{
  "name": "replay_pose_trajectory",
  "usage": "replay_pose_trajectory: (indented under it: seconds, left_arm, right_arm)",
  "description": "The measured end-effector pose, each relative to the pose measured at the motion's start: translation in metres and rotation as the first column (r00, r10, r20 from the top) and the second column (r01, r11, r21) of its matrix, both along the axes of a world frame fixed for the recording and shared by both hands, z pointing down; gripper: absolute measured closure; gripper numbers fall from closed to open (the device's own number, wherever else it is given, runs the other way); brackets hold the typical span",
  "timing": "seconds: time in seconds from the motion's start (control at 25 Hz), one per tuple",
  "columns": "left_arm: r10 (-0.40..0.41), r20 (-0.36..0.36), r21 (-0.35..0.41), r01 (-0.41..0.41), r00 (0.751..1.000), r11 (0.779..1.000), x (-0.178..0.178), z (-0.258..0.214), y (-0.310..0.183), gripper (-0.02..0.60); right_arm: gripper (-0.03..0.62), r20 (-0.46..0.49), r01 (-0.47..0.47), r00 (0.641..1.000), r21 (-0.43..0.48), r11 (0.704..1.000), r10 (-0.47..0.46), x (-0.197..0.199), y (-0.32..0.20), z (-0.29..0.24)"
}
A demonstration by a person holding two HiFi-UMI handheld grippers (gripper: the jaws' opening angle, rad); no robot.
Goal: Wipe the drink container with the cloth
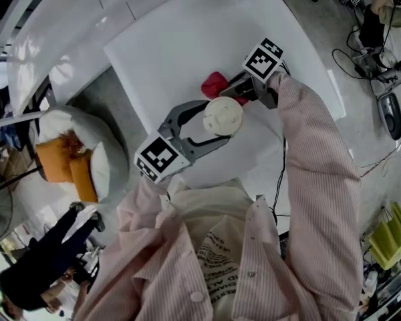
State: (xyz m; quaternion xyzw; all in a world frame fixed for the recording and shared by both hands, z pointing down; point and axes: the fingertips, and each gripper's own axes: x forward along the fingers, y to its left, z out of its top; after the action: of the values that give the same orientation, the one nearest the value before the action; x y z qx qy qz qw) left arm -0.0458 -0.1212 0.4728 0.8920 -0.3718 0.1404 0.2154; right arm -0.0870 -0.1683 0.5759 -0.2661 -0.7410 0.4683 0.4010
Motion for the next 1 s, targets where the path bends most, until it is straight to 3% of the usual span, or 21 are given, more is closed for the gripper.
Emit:
replay_pose_trajectory:
  seconds: [0.48, 0.68, 0.84, 1.0]
  left_arm:
    - [0.006, 0.011, 0.0, -0.006, 1.0, 1.0, 0.0, 0.001, 0.0, 0.216]
    - [0.003, -0.002, -0.012, -0.003, 1.0, 1.0, 0.001, 0.002, 0.001, 0.215]
    - [-0.01, 0.013, 0.0, 0.01, 1.0, 1.0, -0.001, 0.002, 0.002, 0.215]
    - [-0.067, 0.003, 0.024, 0.066, 0.998, 0.997, -0.014, -0.006, 0.007, 0.215]
  right_arm:
    - [0.555, -0.019, 0.0, 1.0, 0.144, 0.99, 0.002, -0.005, 0.002, 0.017]
    - [0.555, 0.028, -0.083, 0.996, 0.221, 0.972, 0.079, -0.006, -0.007, 0.014]
    - [0.554, 0.151, -0.267, 0.962, 0.344, 0.9, 0.228, -0.002, -0.034, 0.001]
    - [0.554, 0.347, -0.477, 0.873, 0.458, 0.75, 0.344, 0.006, -0.06, -0.033]
